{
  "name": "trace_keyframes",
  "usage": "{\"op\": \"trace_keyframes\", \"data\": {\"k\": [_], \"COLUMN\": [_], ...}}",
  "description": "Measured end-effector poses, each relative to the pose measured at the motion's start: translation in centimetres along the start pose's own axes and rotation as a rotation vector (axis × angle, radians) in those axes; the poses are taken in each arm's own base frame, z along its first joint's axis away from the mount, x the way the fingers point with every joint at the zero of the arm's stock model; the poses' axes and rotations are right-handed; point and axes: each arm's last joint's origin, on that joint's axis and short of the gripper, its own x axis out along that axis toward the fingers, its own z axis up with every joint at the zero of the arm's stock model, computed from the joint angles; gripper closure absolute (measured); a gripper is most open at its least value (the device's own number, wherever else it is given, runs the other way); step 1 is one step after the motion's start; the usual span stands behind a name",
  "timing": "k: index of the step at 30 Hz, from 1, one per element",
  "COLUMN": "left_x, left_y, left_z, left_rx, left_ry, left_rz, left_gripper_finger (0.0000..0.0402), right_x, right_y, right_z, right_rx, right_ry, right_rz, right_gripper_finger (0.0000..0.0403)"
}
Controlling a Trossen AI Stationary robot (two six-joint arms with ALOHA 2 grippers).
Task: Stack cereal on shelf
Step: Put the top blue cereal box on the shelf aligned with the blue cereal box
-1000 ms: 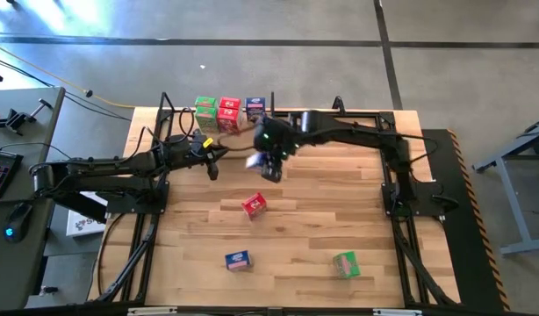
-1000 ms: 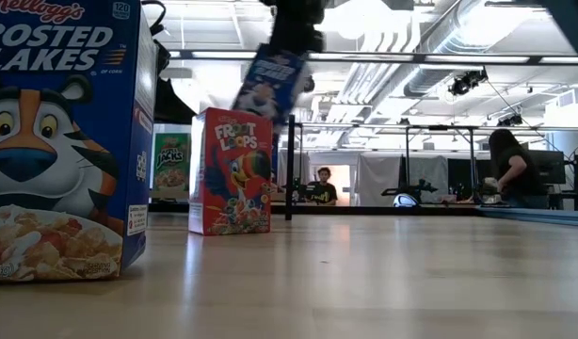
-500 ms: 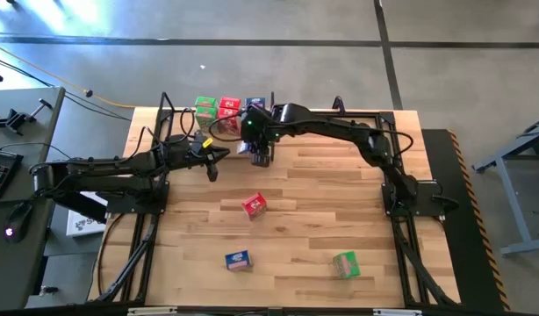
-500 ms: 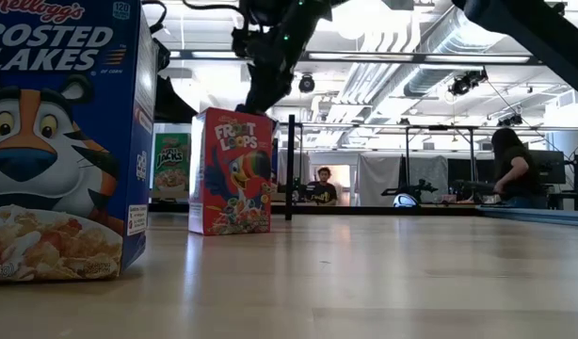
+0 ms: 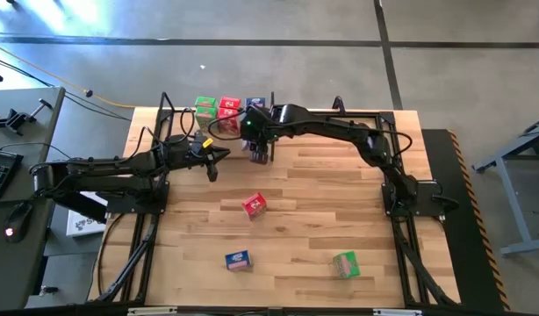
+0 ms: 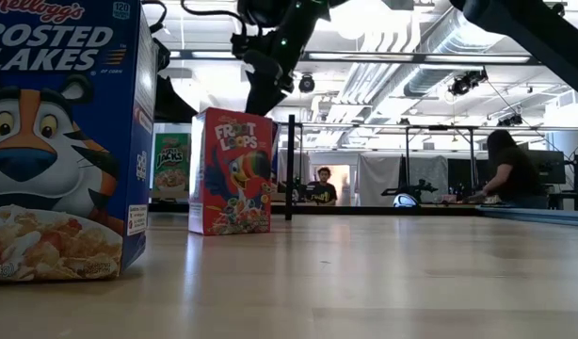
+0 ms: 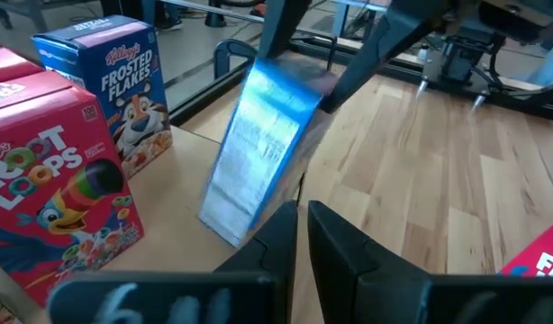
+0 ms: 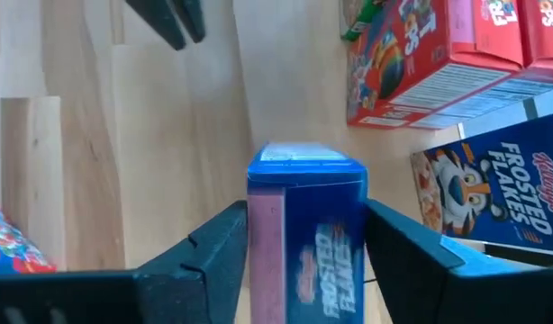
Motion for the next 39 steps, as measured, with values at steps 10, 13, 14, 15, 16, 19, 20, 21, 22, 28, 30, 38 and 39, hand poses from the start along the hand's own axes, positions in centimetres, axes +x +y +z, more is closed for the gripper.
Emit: {"op": "trace_keyframes", "data": {"k": [10,13,14,15,16,19,20,21,22,28,30,38,39], "left_x": [0.0,0.0,0.0,0.0,0.0,0.3,0.6,0.9,1.3,3.6,4.0,4.1,4.2], "left_y": [0.0,0.0,0.0,-0.1,-0.1,-0.4,-0.5,-0.5,-0.6,-1.3,-1.5,-1.8,-1.8], "left_z": [0.0,0.0,0.0,0.0,0.0,-0.2,-0.5,-0.6,-0.7,-1.5,-1.7,-1.9,-1.8], "left_rx": [-0.005,-0.005,-0.005,-0.005,-0.004,-0.002,-0.001,0.0,0.001,-0.004,-0.009,-0.007,-0.006], "left_ry": [0.0,0.001,0.001,0.003,0.005,0.026,0.039,0.043,0.04,0.028,0.024,0.021,0.018], "left_rz": [-0.003,-0.003,-0.006,-0.021,-0.043,-0.103,-0.106,-0.109,-0.113,-0.143,-0.149,-0.077,-0.063], "left_gripper_finger": [0.0381,0.0381,0.0381,0.0381,0.0381,0.0381,0.0382,0.0384,0.0387,0.0401,0.0401,0.0401,0.0401], "right_x": [0.0,-0.6,-1.1,-1.8,-2.6,-5.0,-5.8,-6.3,-6.7,-6.5,-5.0,-0.9,-0.8], "right_y": [-0.3,0.0,0.2,0.4,0.8,1.7,2.0,2.2,2.5,3.5,4.1,6.1,6.2], "right_z": [0.3,0.6,0.8,1.2,1.3,0.9,0.7,0.5,0.3,0.4,0.3,-4.6,-5.5], "right_rx": [0.006,-0.028,-0.043,-0.056,-0.068,-0.111,-0.111,-0.114,-0.113,-0.124,-0.138,-0.057,-0.034], "right_ry": [-0.019,-0.016,-0.027,-0.038,-0.035,-0.031,-0.027,-0.006,0.003,-0.025,-0.073,-0.429,-0.465], "right_rz": [-0.105,-0.141,-0.15,-0.149,-0.143,-0.16,-0.167,-0.166,-0.165,-0.101,-0.08,-0.036,-0.043], "right_gripper_finger": [0.0162,0.0162,0.0164,0.0169,0.0176,0.0219,0.0241,0.0265,0.0293,0.0387,0.0389,0.0402,0.0401]}}
